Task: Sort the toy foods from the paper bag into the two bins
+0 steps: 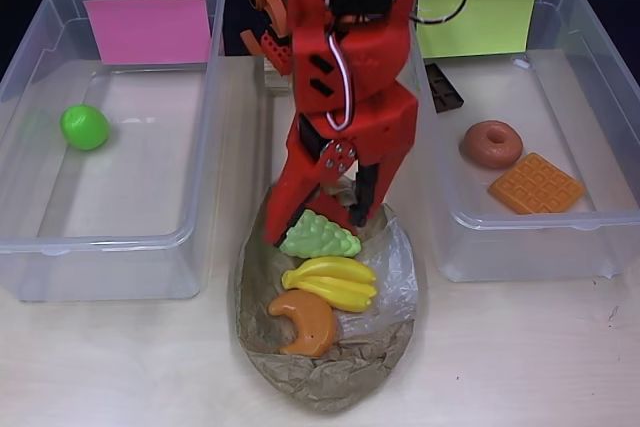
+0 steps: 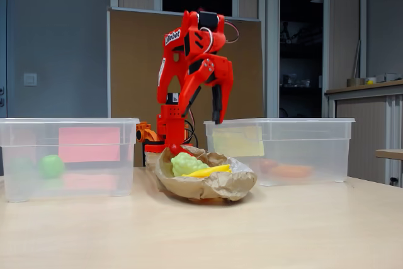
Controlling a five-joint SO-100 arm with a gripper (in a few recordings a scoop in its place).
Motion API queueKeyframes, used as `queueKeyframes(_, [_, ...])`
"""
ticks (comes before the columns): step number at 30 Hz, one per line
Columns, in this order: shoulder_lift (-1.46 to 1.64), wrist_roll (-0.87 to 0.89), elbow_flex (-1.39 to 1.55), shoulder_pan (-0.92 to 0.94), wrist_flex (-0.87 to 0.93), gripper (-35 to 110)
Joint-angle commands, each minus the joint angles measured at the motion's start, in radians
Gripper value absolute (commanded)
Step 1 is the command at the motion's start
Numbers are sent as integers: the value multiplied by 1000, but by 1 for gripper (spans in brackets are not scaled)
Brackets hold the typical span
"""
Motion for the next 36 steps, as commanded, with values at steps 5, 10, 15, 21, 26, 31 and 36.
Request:
queueKeyframes(5, [-213, -26, -241, 11, 37, 40])
queueKeyframes(10, [-201, -14, -186, -5, 86, 42])
queueKeyframes(15, [-192, 35, -133, -71, 117, 43])
queueKeyframes(21, [-193, 100, -80, -126, 91, 43])
queueKeyframes(26, [-227, 115, -78, -152, 25, 43])
queueKeyframes(31, [-276, 101, -72, -155, -57, 42])
queueKeyframes(36, [-331, 81, -74, -137, -121, 42])
